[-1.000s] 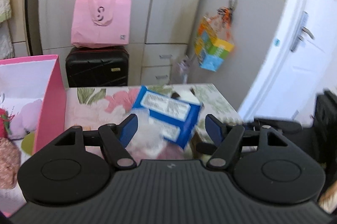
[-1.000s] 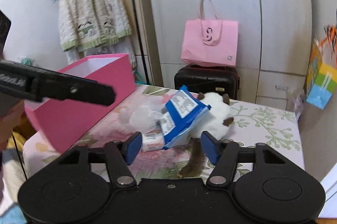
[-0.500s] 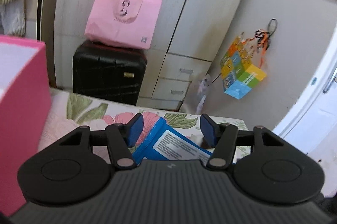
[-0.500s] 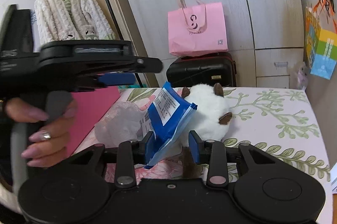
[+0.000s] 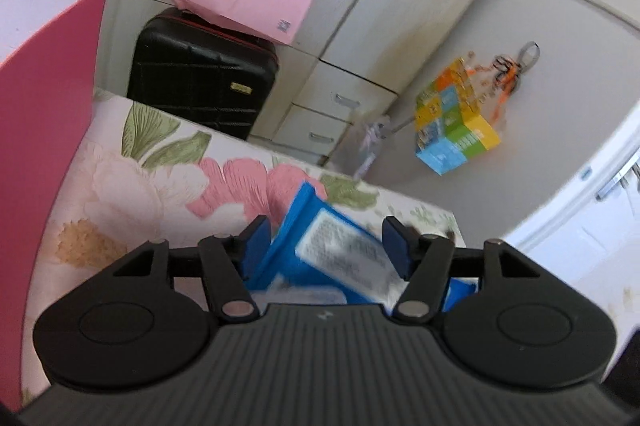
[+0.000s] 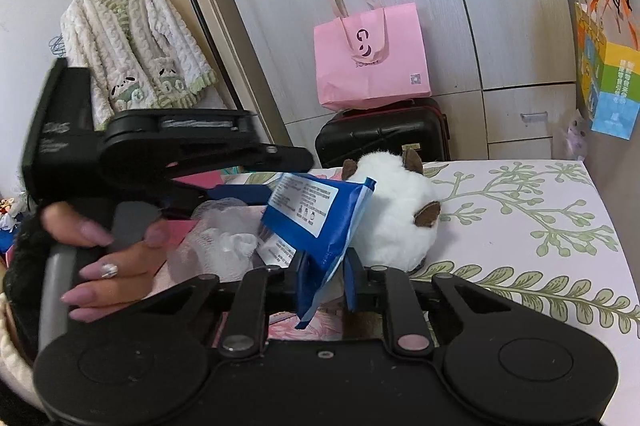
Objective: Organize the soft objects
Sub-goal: 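Grasp the blue wipes pack between both tools, then lift and carry the blue wipes pack with both tools over the shoebox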
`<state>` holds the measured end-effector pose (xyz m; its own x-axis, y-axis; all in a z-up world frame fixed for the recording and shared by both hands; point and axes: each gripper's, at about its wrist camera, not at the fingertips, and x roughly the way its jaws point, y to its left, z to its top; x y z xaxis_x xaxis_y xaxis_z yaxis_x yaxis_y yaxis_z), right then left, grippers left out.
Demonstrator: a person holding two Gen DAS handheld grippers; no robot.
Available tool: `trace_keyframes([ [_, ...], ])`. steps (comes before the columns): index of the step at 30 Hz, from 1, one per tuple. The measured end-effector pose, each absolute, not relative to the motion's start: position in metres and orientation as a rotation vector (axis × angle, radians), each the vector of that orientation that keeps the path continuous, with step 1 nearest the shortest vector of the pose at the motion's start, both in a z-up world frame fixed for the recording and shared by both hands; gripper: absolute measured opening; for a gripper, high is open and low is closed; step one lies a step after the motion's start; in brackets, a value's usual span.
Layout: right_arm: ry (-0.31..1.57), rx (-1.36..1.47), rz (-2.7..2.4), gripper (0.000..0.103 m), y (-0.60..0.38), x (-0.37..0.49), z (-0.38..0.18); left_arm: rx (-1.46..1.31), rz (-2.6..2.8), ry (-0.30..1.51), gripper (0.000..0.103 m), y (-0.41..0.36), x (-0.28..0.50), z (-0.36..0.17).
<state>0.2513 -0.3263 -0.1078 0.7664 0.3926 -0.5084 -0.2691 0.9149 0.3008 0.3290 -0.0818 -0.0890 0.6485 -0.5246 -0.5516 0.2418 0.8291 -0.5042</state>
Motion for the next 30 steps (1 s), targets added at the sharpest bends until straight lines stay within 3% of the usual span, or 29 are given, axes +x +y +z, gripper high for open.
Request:
trace_keyframes([
  [7, 0.592, 0.232, 0.356, 0.021, -0.326, 0.25, -0.109, -0.376, -0.567, 0.792, 0.06, -0.076, 0.308, -0.097],
  [12, 0.587, 0.222, 0.359, 0.021, -0.325, 0.249, -0.11, -0.28, -0.639, 0.747, 0.047, -0.084, 0.295, -0.093],
  [15, 0.587, 0.227, 0.365, 0.021, -0.326, 0.248, -0.109, -0.248, -0.609, 0.734, 0.045, -0.087, 0.294, -0.088],
  [18, 0.594, 0.24, 0.364, 0.02, -0.329, 0.248, -0.109, -0.178, -0.502, 0.645, 0.052, -0.089, 0.297, -0.082],
  [20, 0.599, 0.236, 0.36, 0.02, -0.33, 0.248, -0.109, -0.211, -0.509, 0.692, 0.053, -0.087, 0.308, -0.084],
  [24, 0.609, 0.236, 0.357, 0.02, -0.334, 0.246, -0.109, -0.275, -0.449, 0.717, 0.072, -0.084, 0.323, -0.093],
  [27, 0.613, 0.239, 0.359, 0.02, -0.338, 0.247, -0.11, -0.311, -0.474, 0.709, 0.073, -0.082, 0.325, -0.096],
  [30, 0.621, 0.255, 0.375, 0.02, -0.342, 0.248, -0.112, -0.38, -0.493, 0.735, 0.082, -0.08, 0.333, -0.104],
])
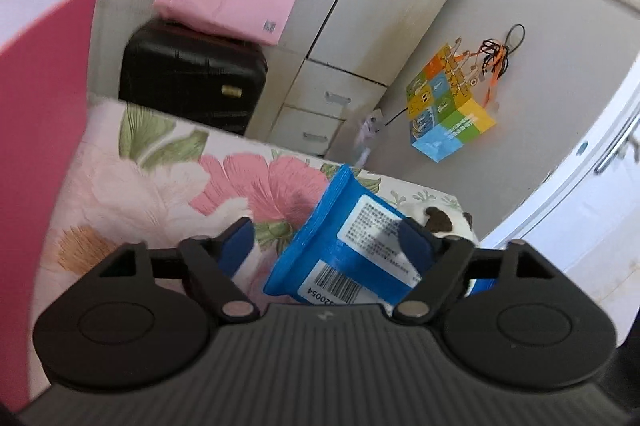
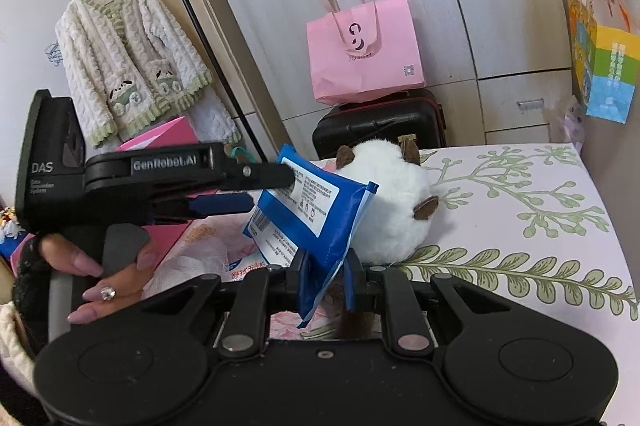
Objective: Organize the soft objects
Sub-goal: 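Lift and carry the blue wipes pack with both tools over the shoebox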
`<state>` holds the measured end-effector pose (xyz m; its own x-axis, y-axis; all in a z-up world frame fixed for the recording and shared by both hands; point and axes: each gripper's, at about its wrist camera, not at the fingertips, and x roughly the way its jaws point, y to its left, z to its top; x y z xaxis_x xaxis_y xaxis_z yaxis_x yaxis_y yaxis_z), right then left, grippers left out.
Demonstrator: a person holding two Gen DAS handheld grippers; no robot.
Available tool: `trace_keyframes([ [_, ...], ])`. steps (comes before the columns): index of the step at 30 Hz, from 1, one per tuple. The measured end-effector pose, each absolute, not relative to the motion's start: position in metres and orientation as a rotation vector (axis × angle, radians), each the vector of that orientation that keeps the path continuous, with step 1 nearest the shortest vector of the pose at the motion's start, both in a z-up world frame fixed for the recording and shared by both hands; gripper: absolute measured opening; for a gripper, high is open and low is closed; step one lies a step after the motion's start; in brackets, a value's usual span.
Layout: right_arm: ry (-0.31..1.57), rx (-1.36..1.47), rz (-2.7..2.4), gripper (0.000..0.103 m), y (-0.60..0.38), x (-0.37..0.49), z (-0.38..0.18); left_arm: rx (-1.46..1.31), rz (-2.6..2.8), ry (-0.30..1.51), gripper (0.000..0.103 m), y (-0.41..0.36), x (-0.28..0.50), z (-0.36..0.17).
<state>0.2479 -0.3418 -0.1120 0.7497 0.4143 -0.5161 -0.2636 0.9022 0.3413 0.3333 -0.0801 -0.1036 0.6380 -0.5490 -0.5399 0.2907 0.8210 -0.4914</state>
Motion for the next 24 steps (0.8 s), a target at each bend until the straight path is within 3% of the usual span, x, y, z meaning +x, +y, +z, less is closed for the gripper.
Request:
trace_keyframes([
  [5, 0.633, 0.28, 0.395, 0.02, -0.348, 0.25, -0.116, -0.492, -0.599, 0.829, 0.079, -0.077, 0.339, -0.117],
  [10, 0.636, 0.269, 0.388, 0.021, -0.347, 0.252, -0.117, -0.335, -0.605, 0.772, 0.059, -0.088, 0.322, -0.105],
  [21, 0.595, 0.173, 0.361, 0.022, -0.331, 0.225, -0.088, -0.107, -0.589, 0.595, 0.058, -0.097, 0.262, -0.055],
  [24, 0.586, 0.147, 0.348, 0.027, -0.326, 0.215, -0.08, -0.044, -0.595, 0.59, 0.058, -0.097, 0.242, -0.045],
])
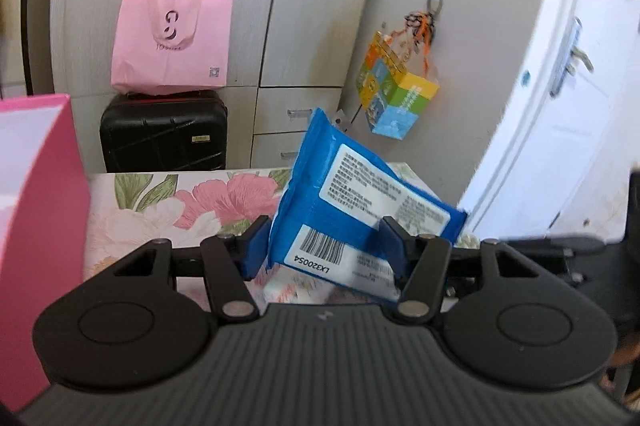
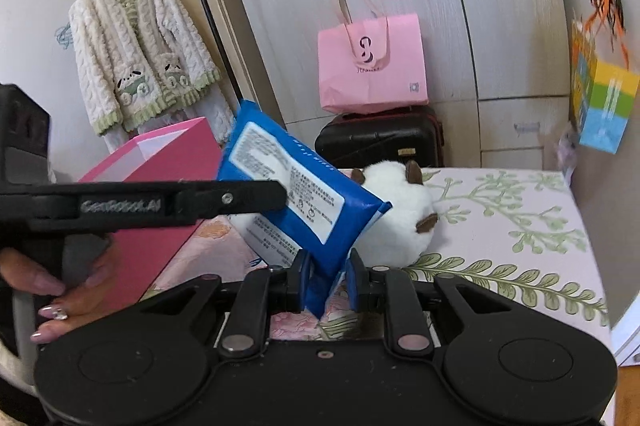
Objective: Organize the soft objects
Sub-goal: 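Lift and carry the blue wipes pack with both tools over the shoebox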
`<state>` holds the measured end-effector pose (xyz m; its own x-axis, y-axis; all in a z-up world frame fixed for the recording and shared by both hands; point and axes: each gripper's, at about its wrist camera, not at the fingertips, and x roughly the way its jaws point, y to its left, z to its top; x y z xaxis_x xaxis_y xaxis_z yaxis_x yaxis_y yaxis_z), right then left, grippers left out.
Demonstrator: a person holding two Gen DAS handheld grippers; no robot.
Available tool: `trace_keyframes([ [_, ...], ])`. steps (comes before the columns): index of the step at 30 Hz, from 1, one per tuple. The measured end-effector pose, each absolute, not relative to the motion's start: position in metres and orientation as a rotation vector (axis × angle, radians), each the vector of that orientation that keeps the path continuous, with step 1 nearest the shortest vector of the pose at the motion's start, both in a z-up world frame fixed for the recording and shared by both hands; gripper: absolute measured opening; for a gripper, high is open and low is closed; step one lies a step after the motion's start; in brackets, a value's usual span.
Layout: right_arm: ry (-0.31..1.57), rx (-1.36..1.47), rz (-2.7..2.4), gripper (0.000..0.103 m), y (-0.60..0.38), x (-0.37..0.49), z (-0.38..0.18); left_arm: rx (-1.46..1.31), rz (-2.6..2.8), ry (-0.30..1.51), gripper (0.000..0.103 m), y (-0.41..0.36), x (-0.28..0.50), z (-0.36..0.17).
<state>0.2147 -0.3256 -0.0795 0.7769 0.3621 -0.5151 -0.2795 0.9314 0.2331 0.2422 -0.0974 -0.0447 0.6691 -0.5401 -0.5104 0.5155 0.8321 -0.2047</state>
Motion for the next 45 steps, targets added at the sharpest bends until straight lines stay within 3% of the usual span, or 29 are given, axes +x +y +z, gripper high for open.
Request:
trace_keyframes([
  [17, 0.673, 0.004, 0.383, 0.038, -0.285, 0.134, -0.06, -0.004, -0.603, 0.786, 0.054, -0.063, 0.152, -0.042],
  [37, 0.827, -0.091, 0.701, 0.038, -0.195, 0.075, -0.046, -0.106, -0.617, 0.872, 0.054, 0.056, 0.067, -0.032],
  [45, 0.776, -0.053, 0.825, 0.03, -0.16, 0.085, -0.031, -0.251, -0.554, 0.839, 0.042, 0.105, 0.061, -0.018],
])
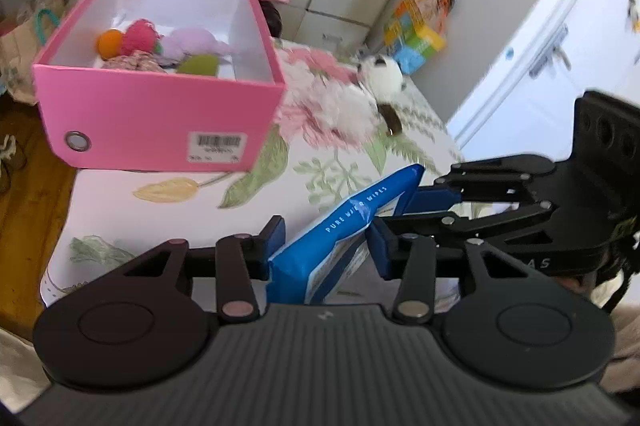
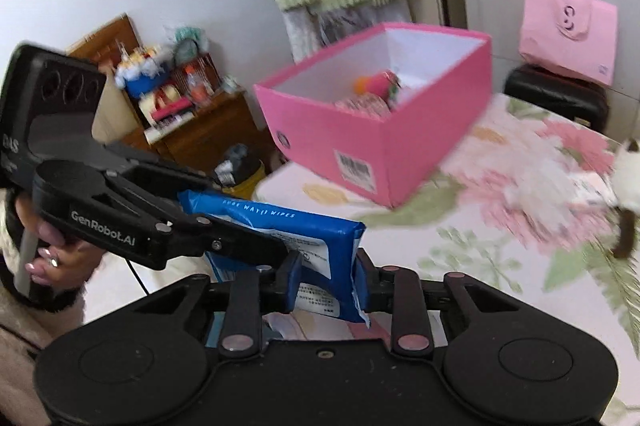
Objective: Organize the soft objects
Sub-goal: 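Lift and carry the blue wipes pack with both tools over the shoebox, then open both tools to release the blue pack into the box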
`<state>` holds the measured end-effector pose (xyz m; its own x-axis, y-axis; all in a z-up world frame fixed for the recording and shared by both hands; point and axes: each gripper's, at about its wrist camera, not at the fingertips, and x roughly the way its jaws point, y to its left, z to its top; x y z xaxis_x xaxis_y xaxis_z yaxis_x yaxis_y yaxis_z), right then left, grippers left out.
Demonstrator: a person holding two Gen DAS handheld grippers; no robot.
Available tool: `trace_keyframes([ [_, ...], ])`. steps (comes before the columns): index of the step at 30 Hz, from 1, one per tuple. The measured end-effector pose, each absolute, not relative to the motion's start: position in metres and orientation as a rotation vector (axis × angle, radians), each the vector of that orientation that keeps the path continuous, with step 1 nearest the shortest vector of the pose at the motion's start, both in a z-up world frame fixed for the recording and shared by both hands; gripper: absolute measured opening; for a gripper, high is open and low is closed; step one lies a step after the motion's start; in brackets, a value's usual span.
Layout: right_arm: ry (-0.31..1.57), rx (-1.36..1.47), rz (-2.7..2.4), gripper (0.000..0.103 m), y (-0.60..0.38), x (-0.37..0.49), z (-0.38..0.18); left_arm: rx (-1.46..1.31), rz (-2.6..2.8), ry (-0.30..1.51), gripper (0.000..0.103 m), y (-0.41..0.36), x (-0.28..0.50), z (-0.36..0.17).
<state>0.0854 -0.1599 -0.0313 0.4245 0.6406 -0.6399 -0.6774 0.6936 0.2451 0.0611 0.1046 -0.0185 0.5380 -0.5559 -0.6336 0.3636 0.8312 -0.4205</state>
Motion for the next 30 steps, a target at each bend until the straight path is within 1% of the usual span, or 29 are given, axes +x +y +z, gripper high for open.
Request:
trace_keyframes([
  [5, 0.763, -0.038, 0.841, 0.03, -0.145, 0.101, -0.015, -0.271, -0.537, 0.827, 0.041, 0.119, 0.076, -0.005],
  [9, 0.75, -0.019, 0.853, 0.029, -0.137, 0.119, 0.002, -0.271, -0.533, 0.802, 0.04, 0.127, 0.092, 0.019],
  [17, 0.66, 0.021, 0.841, 0.027, -0.123, 0.171, 0.043, -0.277, -0.526, 0.683, 0.04, 0.141, 0.144, 0.066],
  [22, 0.686, 0.079, 0.82, 0.027, -0.119, 0.216, 0.039, -0.298, -0.52, 0.673, 0.04, 0.146, 0.189, 0.061],
  [26, 0.76, 0.117, 0.845, 0.027, -0.112, 0.254, 0.019, -0.337, -0.502, 0.714, 0.04, 0.151, 0.225, 0.042],
  [30, 0.824, 0.116, 0.845, 0.027, -0.102, 0.273, -0.004, -0.343, -0.476, 0.783, 0.04, 0.153, 0.245, 0.022],
])
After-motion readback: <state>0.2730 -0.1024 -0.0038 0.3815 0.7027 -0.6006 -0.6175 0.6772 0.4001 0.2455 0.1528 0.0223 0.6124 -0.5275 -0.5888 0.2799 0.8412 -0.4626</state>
